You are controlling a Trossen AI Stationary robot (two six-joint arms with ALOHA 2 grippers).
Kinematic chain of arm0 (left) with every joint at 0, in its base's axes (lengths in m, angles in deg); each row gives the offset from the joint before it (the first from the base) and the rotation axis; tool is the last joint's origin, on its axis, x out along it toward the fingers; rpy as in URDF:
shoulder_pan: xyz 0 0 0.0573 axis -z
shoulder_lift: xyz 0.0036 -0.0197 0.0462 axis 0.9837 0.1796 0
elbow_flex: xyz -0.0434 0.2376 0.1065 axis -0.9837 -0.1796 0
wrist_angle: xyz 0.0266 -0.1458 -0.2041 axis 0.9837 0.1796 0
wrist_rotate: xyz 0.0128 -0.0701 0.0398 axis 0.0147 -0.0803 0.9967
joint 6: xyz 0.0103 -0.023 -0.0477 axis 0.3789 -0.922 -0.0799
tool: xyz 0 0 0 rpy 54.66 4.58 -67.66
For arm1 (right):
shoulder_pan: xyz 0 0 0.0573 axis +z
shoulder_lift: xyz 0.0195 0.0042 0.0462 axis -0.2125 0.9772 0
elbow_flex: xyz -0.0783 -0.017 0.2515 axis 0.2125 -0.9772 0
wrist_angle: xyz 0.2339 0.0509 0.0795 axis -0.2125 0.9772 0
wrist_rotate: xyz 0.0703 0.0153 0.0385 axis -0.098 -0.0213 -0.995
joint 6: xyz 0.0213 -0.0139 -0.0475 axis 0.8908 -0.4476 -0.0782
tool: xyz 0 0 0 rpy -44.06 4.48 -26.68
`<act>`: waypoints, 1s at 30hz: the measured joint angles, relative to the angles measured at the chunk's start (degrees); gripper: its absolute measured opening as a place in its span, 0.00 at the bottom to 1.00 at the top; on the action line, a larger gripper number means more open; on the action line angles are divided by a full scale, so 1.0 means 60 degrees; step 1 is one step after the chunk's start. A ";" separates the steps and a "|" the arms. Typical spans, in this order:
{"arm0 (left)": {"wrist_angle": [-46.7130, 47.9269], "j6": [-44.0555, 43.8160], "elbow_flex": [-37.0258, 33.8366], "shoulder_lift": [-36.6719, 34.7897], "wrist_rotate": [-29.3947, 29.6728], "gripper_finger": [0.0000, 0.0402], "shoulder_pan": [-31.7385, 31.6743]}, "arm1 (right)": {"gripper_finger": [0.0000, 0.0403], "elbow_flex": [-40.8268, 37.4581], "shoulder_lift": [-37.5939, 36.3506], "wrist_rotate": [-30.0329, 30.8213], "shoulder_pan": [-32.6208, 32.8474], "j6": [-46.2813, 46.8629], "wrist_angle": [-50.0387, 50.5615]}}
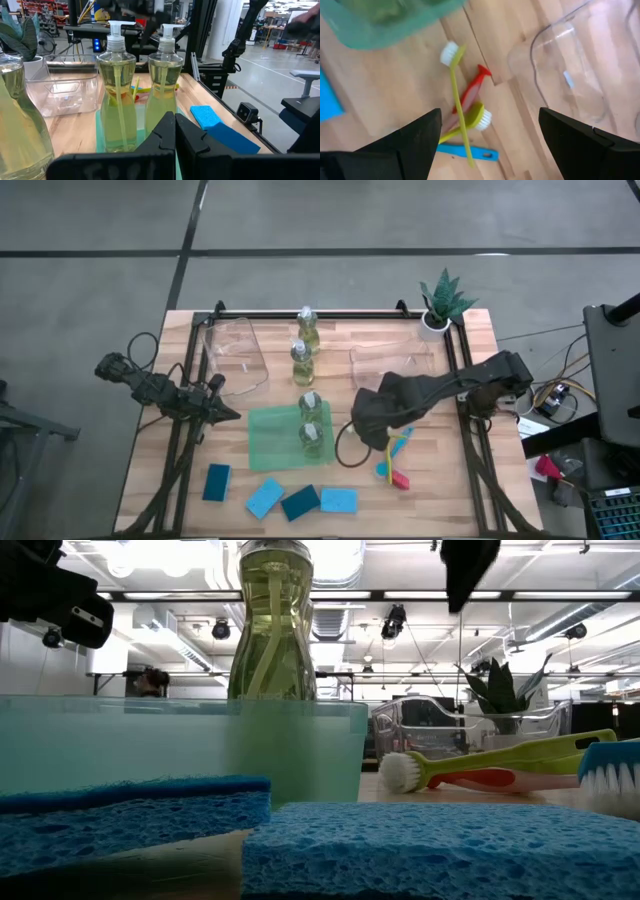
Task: Pick & Place Kitchen Sink Supplies
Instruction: Put the yellow dish brush into the right transparent bin
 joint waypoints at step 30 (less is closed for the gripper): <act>0.0001 0.0003 0.0000 0.0000 -0.0003 0.00 -0.0003 | 0.81 -0.4740 -0.0007 -0.1701 -0.0297 -0.1184 -0.4653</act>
